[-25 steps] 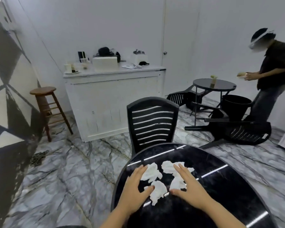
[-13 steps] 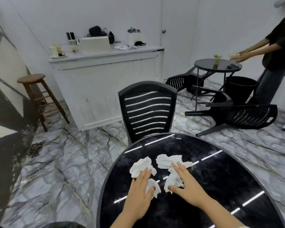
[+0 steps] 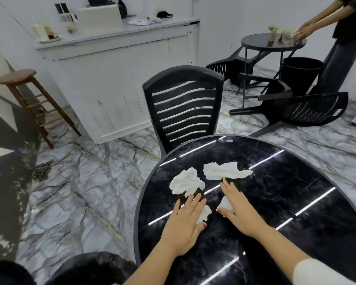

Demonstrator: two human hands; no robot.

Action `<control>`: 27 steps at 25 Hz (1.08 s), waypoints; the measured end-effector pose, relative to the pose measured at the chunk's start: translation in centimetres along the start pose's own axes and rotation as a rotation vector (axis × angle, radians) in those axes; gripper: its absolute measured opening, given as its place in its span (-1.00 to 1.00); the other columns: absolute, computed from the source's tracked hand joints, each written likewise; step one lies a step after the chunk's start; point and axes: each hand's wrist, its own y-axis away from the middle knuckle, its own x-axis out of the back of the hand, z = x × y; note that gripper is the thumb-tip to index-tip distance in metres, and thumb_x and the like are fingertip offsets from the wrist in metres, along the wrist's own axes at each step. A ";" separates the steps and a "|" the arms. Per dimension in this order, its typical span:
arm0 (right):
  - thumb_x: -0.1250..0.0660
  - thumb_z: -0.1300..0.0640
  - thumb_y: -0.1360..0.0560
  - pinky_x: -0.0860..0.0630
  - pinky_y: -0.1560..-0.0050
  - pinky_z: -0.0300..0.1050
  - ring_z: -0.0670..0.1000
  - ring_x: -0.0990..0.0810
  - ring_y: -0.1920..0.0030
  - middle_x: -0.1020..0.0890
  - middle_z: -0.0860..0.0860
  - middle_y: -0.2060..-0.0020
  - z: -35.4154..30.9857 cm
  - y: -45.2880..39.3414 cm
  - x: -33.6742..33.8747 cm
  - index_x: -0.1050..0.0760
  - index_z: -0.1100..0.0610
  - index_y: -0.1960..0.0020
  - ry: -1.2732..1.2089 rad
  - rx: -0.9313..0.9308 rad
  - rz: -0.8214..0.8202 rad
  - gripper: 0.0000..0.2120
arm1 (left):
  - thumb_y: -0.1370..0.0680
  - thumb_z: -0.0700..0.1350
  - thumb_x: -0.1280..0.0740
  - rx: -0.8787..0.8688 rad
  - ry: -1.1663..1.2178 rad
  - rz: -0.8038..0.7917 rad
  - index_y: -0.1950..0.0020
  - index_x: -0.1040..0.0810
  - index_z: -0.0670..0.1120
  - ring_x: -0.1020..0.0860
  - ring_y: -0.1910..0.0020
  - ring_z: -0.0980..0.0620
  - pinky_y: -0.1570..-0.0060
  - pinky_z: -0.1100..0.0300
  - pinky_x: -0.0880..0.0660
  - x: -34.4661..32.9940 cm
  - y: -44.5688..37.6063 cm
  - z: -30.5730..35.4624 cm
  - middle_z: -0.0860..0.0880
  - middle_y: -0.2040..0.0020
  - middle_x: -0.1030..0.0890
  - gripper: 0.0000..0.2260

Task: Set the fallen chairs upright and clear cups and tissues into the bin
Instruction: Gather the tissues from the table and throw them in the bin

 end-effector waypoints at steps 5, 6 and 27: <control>-0.10 0.08 -0.61 0.28 -0.44 -0.21 -0.18 0.27 -0.44 0.21 -0.20 -0.40 -0.6 3.0 -0.4 0.20 0.09 -0.51 0.097 -0.048 -0.019 -0.39 | -0.59 0.14 0.26 0.122 0.052 0.011 -0.50 0.04 0.07 -0.11 -0.50 0.12 -0.46 0.13 0.05 -0.7 1.8 0.7 0.15 -0.51 -0.14 -0.52; -0.07 0.11 -0.62 0.27 -0.44 -0.21 -0.18 0.26 -0.44 0.20 -0.21 -0.39 -0.7 3.4 -0.6 0.20 0.09 -0.51 0.102 -0.054 -0.024 -0.42 | -0.52 0.20 0.36 0.107 0.091 0.048 -0.50 0.06 0.09 0.00 -0.51 0.15 -0.46 0.18 0.17 -0.6 2.0 0.8 0.19 -0.51 -0.03 -0.43; -0.13 0.32 -0.59 -0.11 -0.21 -0.67 -0.12 -0.04 -0.47 -0.16 -0.16 -0.35 -22.9 5.4 -8.9 -0.18 0.09 -0.46 -0.316 0.427 -0.396 -0.53 | -0.65 -0.04 -0.03 0.850 0.626 0.599 -0.46 -0.15 0.19 -0.12 -0.50 0.09 -0.49 0.05 -0.11 10.9 26.2 -3.1 0.23 -0.42 -0.22 -0.62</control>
